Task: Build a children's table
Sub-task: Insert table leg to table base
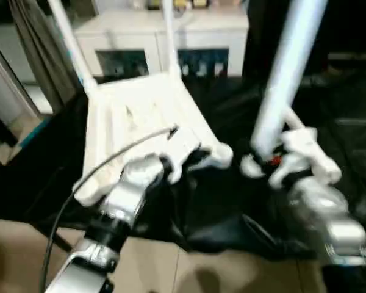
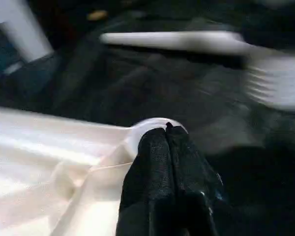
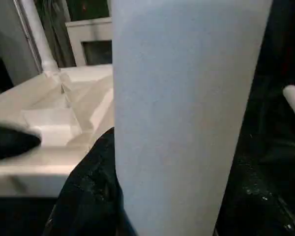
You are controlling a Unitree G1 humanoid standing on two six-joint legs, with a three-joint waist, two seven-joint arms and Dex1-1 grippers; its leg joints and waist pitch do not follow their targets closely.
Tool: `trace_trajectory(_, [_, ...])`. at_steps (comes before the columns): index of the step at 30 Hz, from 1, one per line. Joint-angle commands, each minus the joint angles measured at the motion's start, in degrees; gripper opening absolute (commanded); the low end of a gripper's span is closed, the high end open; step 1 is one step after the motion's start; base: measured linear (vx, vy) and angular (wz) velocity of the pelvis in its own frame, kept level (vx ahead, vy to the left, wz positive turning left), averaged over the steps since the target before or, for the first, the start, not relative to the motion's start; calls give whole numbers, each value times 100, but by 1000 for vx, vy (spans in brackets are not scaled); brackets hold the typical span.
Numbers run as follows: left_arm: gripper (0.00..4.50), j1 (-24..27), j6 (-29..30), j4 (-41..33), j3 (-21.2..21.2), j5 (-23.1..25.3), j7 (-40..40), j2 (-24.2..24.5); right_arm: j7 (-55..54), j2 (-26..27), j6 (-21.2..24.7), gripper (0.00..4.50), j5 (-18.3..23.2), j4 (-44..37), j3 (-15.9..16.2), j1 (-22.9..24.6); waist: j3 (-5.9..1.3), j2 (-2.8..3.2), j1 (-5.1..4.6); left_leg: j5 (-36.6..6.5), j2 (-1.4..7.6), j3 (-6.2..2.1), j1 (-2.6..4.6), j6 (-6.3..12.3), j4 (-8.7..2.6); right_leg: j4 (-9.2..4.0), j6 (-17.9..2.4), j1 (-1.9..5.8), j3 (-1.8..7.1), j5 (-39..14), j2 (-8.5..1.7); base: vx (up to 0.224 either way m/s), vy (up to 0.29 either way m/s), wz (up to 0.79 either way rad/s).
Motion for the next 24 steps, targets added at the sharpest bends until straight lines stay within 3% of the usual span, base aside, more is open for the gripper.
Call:
trace_trajectory(1, [0,65,130,-135,380,-176,484,-32,-37,26,25,192,80,-266,83,8,-317,-107,14,-504,229,-64,32,388,-245,-775,207,374,313,-751,-585,-55,-44,6])
trace_trajectory(2, [0,154,100,-232,506,-228,637,-91,-56,35,36,192,81,-297,71,25,-302,-129,-41,-574,274,-52,28,379,-280,-803,-57,407,295,-1135,-583,0,0,0])
trace_trajectory(3, [0,329,-43,-423,741,-263,1033,-208,-94,69,34,192,72,-332,73,51,-282,-135,-69,-695,345,-51,61,418,-342,-868,-186,377,274,-1561,-585,0,0,0])
trace_trajectory(4, [0,550,61,-759,1009,-353,1403,-341,-132,132,37,192,52,-352,75,79,-283,-151,-116,-805,427,-67,72,453,-401,-854,-361,374,265,-1616,-613,0,0,0])
trace_trajectory(5, [0,574,72,-799,1033,-365,1429,-351,-136,139,37,192,49,-352,77,80,-280,-119,-136,-862,458,-74,80,450,-419,-830,-431,367,269,-1609,-631,0,0,0])
trace_trajectory(6, [0,702,-49,-995,1107,-343,1526,-350,-152,173,21,192,41,-348,81,86,-264,-153,-186,-1008,477,-75,72,477,-448,-847,-524,352,268,-1682,-660,-9,50,0])
trace_trajectory(7, [0,794,-145,-1138,1145,-325,1606,-345,-159,194,11,192,37,-348,79,92,-276,-137,-200,-1059,485,-79,70,477,-460,-828,-583,362,281,-1641,-687,-9,73,0])
trace_trajectory(8, [0,979,-167,-1351,1182,-222,1727,-313,-205,222,4,192,1,-327,93,93,-269,-223,-208,-1068,498,-69,68,494,-472,-833,-596,359,286,-1632,-694,0,0,0])
trace_trajectory(9, [0,1087,-172,-1476,1194,-147,1824,-305,-223,229,-6,192,-19,-318,99,98,-274,-140,-196,-1024,507,-68,89,498,-481,-820,-656,342,295,-1501,-710,0,0,0])
trace_trajectory(10, [0,1280,-204,-1689,1204,-40,1931,-294,-250,243,-32,192,-50,-299,114,103,-281,-242,-185,-947,522,-54,73,519,-481,-776,-702,360,311,-1320,-726,0,0,0])
trace_trajectory(11, [0,1552,-189,-2009,1197,41,2012,-289,-302,264,-138,192,-106,-283,155,103,-237,-314,-190,-973,520,7,87,534,-499,-835,-709,299,316,-1351,-711,0,0,0])
trace_trajectory(12, [0,1557,-189,-2015,1197,43,2014,-289,-303,265,-140,192,-107,-283,156,103,-260,-269,-165,-944,543,-16,93,507,-501,-778,-751,329,322,-1260,-738,0,0,0])
trace_trajectory(13, [0,1739,-293,-2218,1184,71,1998,-283,-304,285,-215,192,-139,-294,204,120,-236,-371,-174,-932,545,25,92,511,-519,-815,-752,302,326,-1168,-718,0,0,0])
trace_trajectory(14, [0,1868,-355,-2370,1162,90,2019,-286,-299,298,-257,192,-160,-312,230,140,-251,-389,-155,-870,553,13,85,515,-524,-767,-774,332,328,-1046,-733,0,0,0])
trace_trajectory(15, [0,2178,-409,-2757,1142,-23,1956,-359,-231,383,-218,192,-53,-404,269,253,-242,-412,-137,-798,569,42,109,538,-525,-777,-821,294,340,-838,-738,0,0,0])
trace_trajectory(16, [0,2289,-334,-2874,1127,-77,1977,-397,-232,416,-156,192,-25,-419,278,301,-236,-394,-110,-808,590,47,112,539,-538,-749,-885,305,351,-713,-767,0,0,0])
trace_trajectory(17, [0,2413,-198,-2982,1096,-115,2054,-435,-235,453,-109,192,-3,-410,282,351,-221,-415,-99,-1202,606,67,188,436,-566,-758,-893,311,347,-950,-752,0,0,0])
trace_trajectory(18, [0,2413,-198,-2982,1096,-115,2054,-435,-235,453,-109,192,-3,-410,282,351,-231,-362,-122,-1626,678,252,494,95,-478,-940,-681,102,475,-1449,-546,0,0,0])
trace_trajectory(19, [0,2433,-179,-2979,1076,-113,2080,-437,-234,459,-105,192,1,-386,276,353,-45,-410,-148,-2902,660,374,950,-432,-454,-1043,-472,-216,360,-2457,-260,17,31,-36])
trace_trajectory(20, [0,2440,-167,-2973,1059,-115,2088,-437,-227,456,-116,192,-6,-350,277,339,12,-467,-209,-3819,730,354,1282,-578,-537,-962,-258,-342,180,-2947,-130,17,31,-36])
trace_trajectory(21, [0,2454,-128,-3004,1044,-105,2113,-440,-219,450,-129,192,-16,-322,282,322,19,-438,-198,-4076,848,312,1331,-586,-628,-857,-209,-336,131,-2824,-200,44,61,-59])
trace_trajectory(22, [0,2461,-98,-3030,1039,-103,2125,-442,-213,442,-138,192,-32,-296,291,296,113,-451,-225,-4666,760,101,759,-346,-975,-723,-117,221,34,-2590,-385,56,63,-48])
trace_trajectory(23, [0,2473,-42,-3070,1042,-115,2130,-451,-202,421,-166,192,-52,-266,313,256,119,-443,-320,-4780,575,186,754,-305,-860,-915,-84,321,22,-3290,-539,56,63,-48])
trace_trajectory(24, [0,2478,35,-3098,1061,-137,2138,-467,-173,389,-173,192,-60,-216,331,194,81,-448,-364,-4427,487,205,701,-268,-748,-1026,-57,424,47,-3603,-647,83,35,-33])
